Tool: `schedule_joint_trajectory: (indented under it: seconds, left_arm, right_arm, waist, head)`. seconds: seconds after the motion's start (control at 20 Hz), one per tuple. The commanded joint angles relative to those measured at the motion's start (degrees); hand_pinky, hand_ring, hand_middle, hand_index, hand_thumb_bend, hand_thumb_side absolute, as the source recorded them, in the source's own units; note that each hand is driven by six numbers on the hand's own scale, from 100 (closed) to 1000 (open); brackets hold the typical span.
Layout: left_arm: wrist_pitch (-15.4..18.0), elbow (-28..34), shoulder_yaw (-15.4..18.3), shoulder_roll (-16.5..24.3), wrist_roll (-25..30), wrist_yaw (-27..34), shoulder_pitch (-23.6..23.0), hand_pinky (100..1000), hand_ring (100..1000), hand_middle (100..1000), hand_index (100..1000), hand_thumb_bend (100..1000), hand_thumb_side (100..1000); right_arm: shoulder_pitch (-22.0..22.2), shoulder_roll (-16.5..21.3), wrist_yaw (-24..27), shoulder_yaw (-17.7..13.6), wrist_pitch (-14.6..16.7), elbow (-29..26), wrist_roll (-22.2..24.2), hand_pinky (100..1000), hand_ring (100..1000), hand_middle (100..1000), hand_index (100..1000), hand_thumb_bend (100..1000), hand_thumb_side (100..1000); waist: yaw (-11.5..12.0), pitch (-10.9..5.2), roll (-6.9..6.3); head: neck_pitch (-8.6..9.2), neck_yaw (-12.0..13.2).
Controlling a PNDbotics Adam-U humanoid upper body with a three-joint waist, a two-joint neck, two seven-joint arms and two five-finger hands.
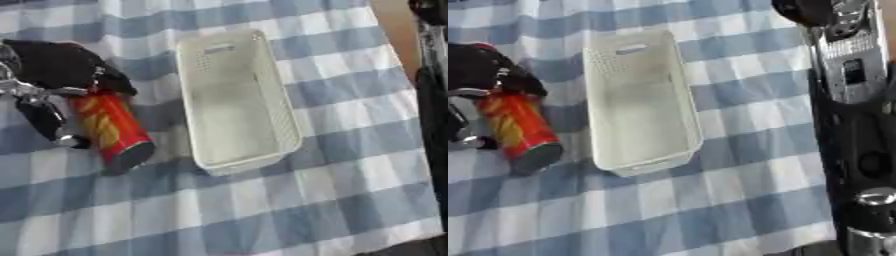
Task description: Pick up objects on the table and place them in the box.
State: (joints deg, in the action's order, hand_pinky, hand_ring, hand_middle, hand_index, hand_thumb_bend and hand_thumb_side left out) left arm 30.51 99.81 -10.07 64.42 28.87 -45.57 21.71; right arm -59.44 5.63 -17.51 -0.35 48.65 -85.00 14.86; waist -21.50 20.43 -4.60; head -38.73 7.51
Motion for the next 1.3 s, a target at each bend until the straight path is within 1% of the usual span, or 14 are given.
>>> schedule_joint_trajectory:
  seconds: [0.05,0.3,0.5,0.6,0.65,0.7,0.75,0.8,0.85,0.95,1.05,1.2,1.25,1.3]
  left_arm:
    - [0.3,0.1,0.2,0.7,-0.6,-0.5,0.7,785,810,856,980,440,416]
    - [0.6,-0.7,-0.4,0.0,-1.2,-0.3,0.9,735,774,827,952,392,388]
    - [0.8,-1.4,-0.9,-0.5,-1.3,-0.4,1.0,676,723,783,910,367,373]
    - [0.9,-1.5,-1.0,-0.6,-1.6,-0.2,1.1,562,641,708,849,350,357]
    - [0.9,-1.6,-1.0,-0.7,-1.8,-0.2,1.1,369,554,631,796,332,343]
    - [0.8,-1.7,-1.1,-0.8,-2.0,0.0,1.1,248,492,565,740,318,333]
    - [0.7,-1.9,-1.2,-0.8,-2.1,0.1,1.2,128,387,452,620,261,311]
    - [0.5,-2.1,-1.3,-1.0,-2.1,0.3,1.2,100,302,358,504,197,291]
    - [0.2,-2.2,-1.4,-1.1,-2.0,0.5,1.2,100,241,285,428,152,278]
    - [-0.4,-2.2,-1.6,-1.3,-2.1,0.9,1.3,100,169,207,343,138,275]
    - [-0.8,-2.1,-1.7,-1.3,-2.3,1.1,1.5,100,155,191,322,153,278]
    - [-0.9,-1.9,-1.7,-1.5,-3.0,1.5,1.7,100,151,187,319,153,276]
    - [-0.9,-1.9,-1.7,-1.5,-3.3,1.6,1.7,100,144,179,308,146,290]
    - [-1.0,-1.8,-1.7,-1.5,-3.6,1.7,1.8,100,134,171,296,166,277]
  right_arm:
    - [-1.9,1.0,-0.3,-0.1,3.3,-0.3,3.1,714,772,931,885,100,697]
    - [-3.0,1.0,-0.5,0.0,3.3,0.0,2.8,712,769,930,884,100,692]
    - [-3.6,1.1,-0.7,0.0,3.3,0.3,2.6,712,767,930,884,100,690]
    - [-3.8,1.1,-0.8,0.0,3.3,0.4,2.5,712,768,930,884,100,690]
    - [-3.8,1.1,-0.8,0.0,3.3,0.4,2.5,712,769,930,884,100,690]
    - [-3.9,1.2,-0.8,0.1,3.3,0.4,2.5,712,769,930,884,100,690]
    - [-3.9,1.2,-0.8,0.1,3.3,0.5,2.5,713,769,930,884,100,691]
    - [-3.9,1.2,-0.8,0.1,3.3,0.5,2.5,713,770,930,884,100,691]
    - [-3.9,1.2,-0.8,0.1,3.3,0.5,2.5,713,770,930,884,100,690]
    - [-3.8,1.2,-0.8,0.1,3.3,0.5,2.6,714,771,930,884,100,690]
    - [-3.7,1.2,-0.7,0.1,3.3,0.5,2.7,714,772,931,885,100,689]
    - [-3.5,1.1,-0.7,0.1,3.3,0.5,2.8,715,773,931,885,100,689]
    - [-3.4,1.1,-0.6,0.1,3.3,0.4,2.9,715,773,931,885,100,697]
    - [-3.3,1.1,-0.6,0.0,3.3,0.4,2.9,715,774,931,885,100,688]
  waist:
    - [-0.2,-0.82,0.41]
    - [-0.7,-0.15,0.83]
    - [-0.8,0.29,1.14]
    - [-0.8,0.43,1.17]
    - [-0.8,0.47,1.17]
    - [-0.7,0.52,1.17]
    - [-0.7,0.54,1.16]
    - [-0.7,0.57,1.15]
    - [-0.7,0.59,1.14]
    - [-0.7,0.59,1.10]
    - [-0.6,0.56,1.04]
    - [-0.6,0.41,0.88]
    - [-0.6,0.37,0.85]
    - [-0.5,0.28,0.83]
  head:
    - [-0.20,-0.2]
    - [-0.59,-0.2]
    - [-0.93,-0.2]
    - [-1.02,-0.2]
    - [-1.05,-0.1]
    - [-1.10,-0.1]
    - [-1.12,-0.1]
    - [-1.12,-0.1]
    - [-1.13,-0.1]
    - [-1.19,-0.1]
    - [-1.20,-0.1]
    - [-1.22,-0.1]
    - [-1.23,-0.1]
    - [-1.27,-0.1]
